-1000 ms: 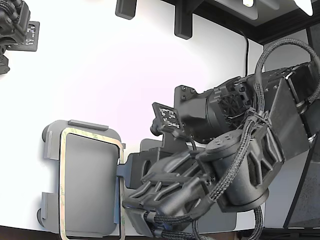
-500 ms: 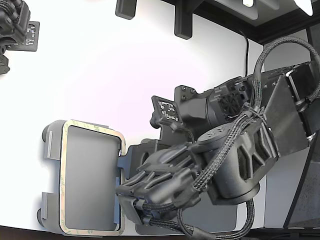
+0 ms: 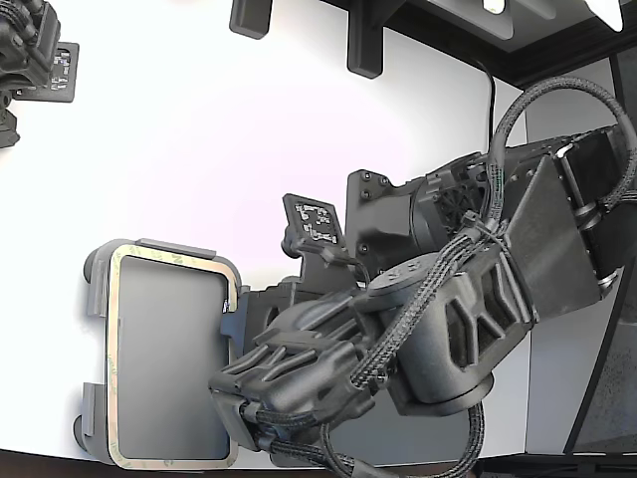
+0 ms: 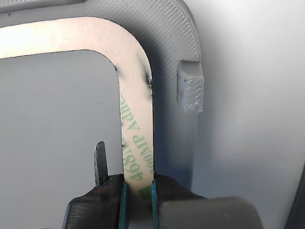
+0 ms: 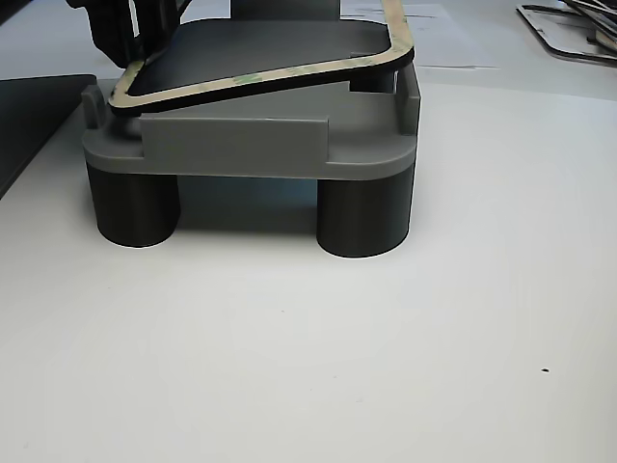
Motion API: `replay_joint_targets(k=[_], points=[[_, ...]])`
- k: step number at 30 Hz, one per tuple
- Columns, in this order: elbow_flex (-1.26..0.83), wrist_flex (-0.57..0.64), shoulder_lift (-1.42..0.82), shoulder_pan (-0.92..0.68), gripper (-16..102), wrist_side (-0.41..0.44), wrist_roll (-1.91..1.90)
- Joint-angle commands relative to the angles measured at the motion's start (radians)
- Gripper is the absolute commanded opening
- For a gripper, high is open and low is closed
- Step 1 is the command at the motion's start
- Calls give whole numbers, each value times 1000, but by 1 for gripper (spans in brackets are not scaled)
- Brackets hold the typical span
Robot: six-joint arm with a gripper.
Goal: Move top rectangular frame to the holder.
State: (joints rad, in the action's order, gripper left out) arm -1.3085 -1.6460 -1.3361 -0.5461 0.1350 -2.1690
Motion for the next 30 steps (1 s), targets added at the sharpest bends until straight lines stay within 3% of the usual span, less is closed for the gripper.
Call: replay_joint_targets(k=[1,30], points=[[23,-12,-23,12,-12,-2,-2],[5,-12,-14,0,-12,12,-18]])
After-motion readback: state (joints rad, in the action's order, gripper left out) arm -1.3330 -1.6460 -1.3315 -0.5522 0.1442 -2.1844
